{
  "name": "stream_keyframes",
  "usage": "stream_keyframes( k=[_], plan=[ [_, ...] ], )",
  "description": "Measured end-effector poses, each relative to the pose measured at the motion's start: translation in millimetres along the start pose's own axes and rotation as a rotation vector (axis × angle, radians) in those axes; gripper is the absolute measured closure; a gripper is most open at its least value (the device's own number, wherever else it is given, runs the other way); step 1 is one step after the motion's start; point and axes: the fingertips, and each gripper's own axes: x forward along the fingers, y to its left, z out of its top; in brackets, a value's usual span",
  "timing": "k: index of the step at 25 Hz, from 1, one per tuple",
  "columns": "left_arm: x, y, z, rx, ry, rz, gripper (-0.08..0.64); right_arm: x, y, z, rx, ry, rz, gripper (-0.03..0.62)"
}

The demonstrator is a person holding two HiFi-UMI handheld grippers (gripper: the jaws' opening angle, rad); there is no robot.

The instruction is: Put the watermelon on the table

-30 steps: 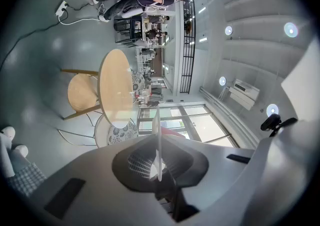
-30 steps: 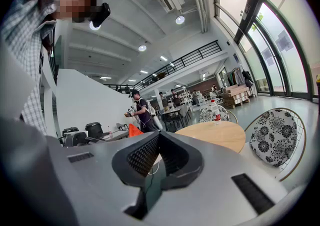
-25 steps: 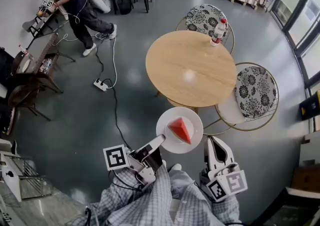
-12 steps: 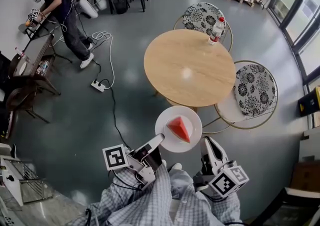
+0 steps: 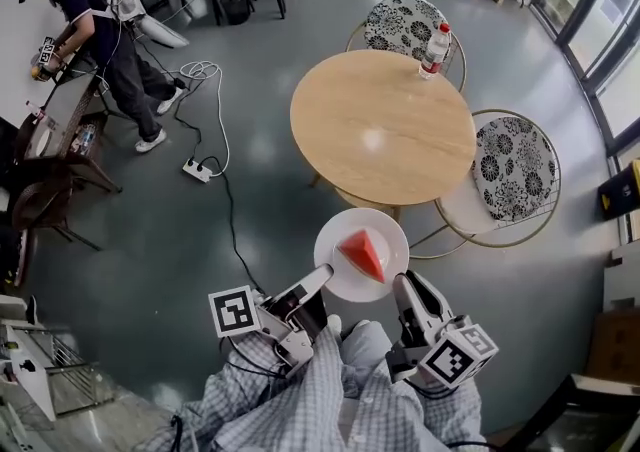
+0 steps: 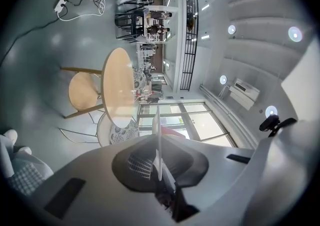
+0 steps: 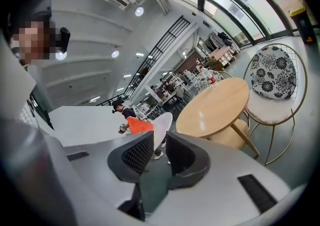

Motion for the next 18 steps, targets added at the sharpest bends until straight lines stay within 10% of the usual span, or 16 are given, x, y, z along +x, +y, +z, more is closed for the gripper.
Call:
stream_keyframes(
  k=[18],
  plan=[
    [52, 25, 20, 0.015, 0.007, 0.033, 0.535, 29, -50, 22, 0.009, 0.021, -0.054, 0.515]
  ],
)
